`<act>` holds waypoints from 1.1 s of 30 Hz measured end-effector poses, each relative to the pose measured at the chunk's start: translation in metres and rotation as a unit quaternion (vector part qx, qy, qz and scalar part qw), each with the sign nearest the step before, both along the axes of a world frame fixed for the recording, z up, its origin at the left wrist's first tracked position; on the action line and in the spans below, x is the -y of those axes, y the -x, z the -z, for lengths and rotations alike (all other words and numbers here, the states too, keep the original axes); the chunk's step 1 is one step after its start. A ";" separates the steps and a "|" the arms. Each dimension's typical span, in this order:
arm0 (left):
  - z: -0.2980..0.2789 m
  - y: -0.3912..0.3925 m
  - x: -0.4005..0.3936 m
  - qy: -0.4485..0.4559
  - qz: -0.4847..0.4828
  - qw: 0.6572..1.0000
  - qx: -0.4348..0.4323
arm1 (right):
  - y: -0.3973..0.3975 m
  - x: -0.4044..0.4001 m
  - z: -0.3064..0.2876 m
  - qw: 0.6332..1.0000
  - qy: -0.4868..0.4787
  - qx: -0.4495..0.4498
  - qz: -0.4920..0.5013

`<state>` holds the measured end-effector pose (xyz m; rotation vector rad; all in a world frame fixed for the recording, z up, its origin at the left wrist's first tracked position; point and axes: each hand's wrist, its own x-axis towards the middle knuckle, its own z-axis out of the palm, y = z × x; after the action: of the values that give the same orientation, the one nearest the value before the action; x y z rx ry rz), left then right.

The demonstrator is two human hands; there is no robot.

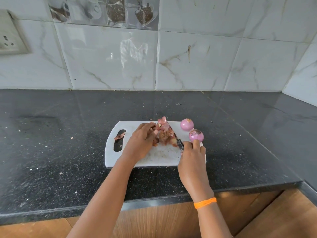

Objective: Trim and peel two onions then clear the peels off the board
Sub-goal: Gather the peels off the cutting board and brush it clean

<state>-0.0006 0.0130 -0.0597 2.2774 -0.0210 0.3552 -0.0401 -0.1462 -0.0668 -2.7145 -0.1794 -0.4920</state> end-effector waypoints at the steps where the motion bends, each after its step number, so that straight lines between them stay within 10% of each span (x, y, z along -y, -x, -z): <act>1: 0.000 0.000 0.000 0.002 -0.003 1.000 0.003 | 0.000 -0.004 0.000 1.000 -0.002 -0.004 -0.013; 33: -0.005 -0.001 -0.021 0.097 -0.189 0.973 0.091 | -0.032 -0.017 -0.028 0.998 0.058 -0.012 0.009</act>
<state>0.0004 0.0339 -0.0543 2.0417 0.3436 0.7313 -0.0077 -0.1295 -0.0383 -2.8365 -0.1824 -0.4687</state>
